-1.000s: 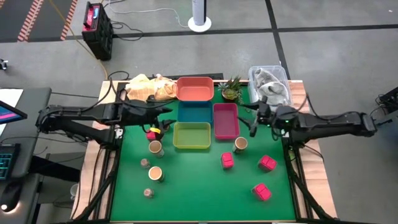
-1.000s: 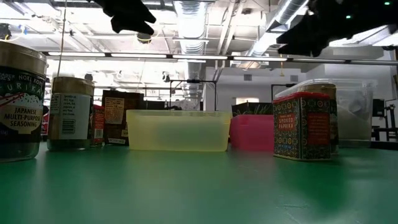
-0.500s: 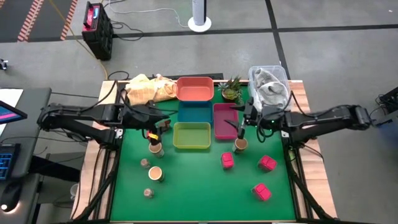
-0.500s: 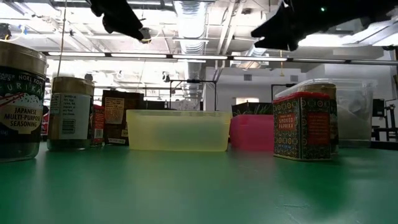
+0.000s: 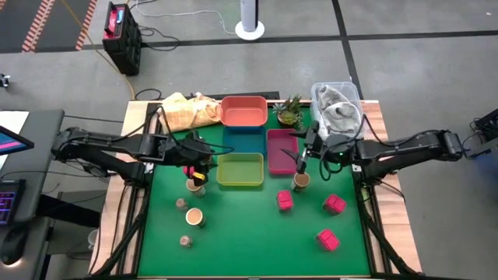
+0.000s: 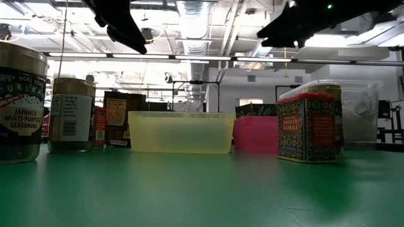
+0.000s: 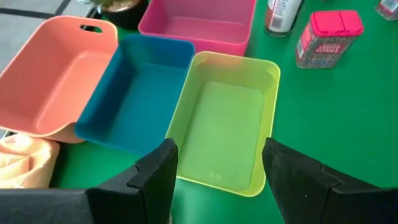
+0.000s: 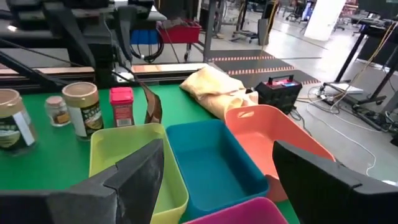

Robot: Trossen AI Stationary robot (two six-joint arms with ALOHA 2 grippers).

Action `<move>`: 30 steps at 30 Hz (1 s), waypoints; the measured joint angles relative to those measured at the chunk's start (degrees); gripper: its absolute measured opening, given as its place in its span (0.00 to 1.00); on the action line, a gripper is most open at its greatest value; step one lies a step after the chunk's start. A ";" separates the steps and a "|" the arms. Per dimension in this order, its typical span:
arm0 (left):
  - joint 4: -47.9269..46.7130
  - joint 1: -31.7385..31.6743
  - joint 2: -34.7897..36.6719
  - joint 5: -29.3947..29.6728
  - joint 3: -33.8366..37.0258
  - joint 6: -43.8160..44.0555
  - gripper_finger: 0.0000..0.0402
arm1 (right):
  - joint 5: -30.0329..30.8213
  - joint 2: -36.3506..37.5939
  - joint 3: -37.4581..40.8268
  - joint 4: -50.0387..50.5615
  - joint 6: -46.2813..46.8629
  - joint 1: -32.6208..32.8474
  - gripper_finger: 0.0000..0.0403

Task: Sort spices by type
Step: Put the top left brown seasoning bottle into the yellow bin

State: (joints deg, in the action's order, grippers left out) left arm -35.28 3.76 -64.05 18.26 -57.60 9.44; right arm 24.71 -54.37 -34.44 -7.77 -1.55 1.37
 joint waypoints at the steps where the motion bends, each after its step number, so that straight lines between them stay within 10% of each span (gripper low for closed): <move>1: -0.12 -0.11 -0.41 0.02 -0.11 -0.01 0.56 | 0.72 0.92 0.00 0.98 0.28 0.32 0.81; 30: -8.89 6.47 -0.89 1.59 -3.24 -3.34 0.56 | 6.33 2.56 0.00 4.37 3.36 2.47 0.81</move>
State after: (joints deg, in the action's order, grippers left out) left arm -44.18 10.23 -64.95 19.85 -60.84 6.10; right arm 31.04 -51.81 -34.44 -3.40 1.81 3.84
